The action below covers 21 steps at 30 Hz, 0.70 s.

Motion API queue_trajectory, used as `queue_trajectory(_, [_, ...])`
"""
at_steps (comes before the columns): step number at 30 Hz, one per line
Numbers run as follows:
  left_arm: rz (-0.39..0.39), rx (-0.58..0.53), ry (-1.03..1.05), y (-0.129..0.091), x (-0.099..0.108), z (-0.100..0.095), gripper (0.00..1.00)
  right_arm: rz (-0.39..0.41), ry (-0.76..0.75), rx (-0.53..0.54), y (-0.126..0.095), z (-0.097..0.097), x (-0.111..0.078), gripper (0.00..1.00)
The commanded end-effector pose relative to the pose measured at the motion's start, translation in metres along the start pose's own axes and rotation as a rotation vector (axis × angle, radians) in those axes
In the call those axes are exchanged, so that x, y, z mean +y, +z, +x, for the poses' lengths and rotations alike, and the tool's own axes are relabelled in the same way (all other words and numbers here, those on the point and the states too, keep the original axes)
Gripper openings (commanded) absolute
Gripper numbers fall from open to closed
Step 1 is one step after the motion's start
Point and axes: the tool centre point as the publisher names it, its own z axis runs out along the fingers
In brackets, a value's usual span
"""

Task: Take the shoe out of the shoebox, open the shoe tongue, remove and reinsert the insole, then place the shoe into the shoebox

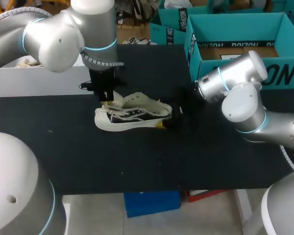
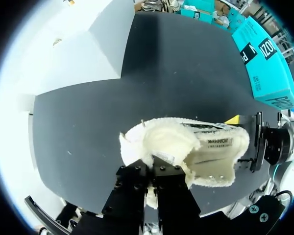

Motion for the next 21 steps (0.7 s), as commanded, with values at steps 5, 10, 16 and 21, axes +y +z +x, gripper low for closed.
queue_trajectory(5, [-0.011, 0.029, 0.025, 0.014, 0.000, 0.001, 0.71, 0.001, 0.001, -0.002, 0.001, 0.000, -0.002, 0.00])
queue_trajectory(10, [-0.021, 0.053, 0.051, -0.002, -0.007, 0.002, 1.00, 0.001, 0.001, -0.002, 0.001, 0.000, -0.002, 0.00])
queue_trajectory(16, [-0.048, 0.188, 0.245, -0.043, -0.007, 0.002, 1.00, 0.001, 0.001, -0.002, 0.001, 0.000, -0.002, 0.00])
queue_trajectory(21, [-0.059, 0.269, 0.505, -0.072, -0.002, 0.004, 0.54, 0.001, 0.001, -0.002, 0.001, 0.000, -0.002, 0.00])
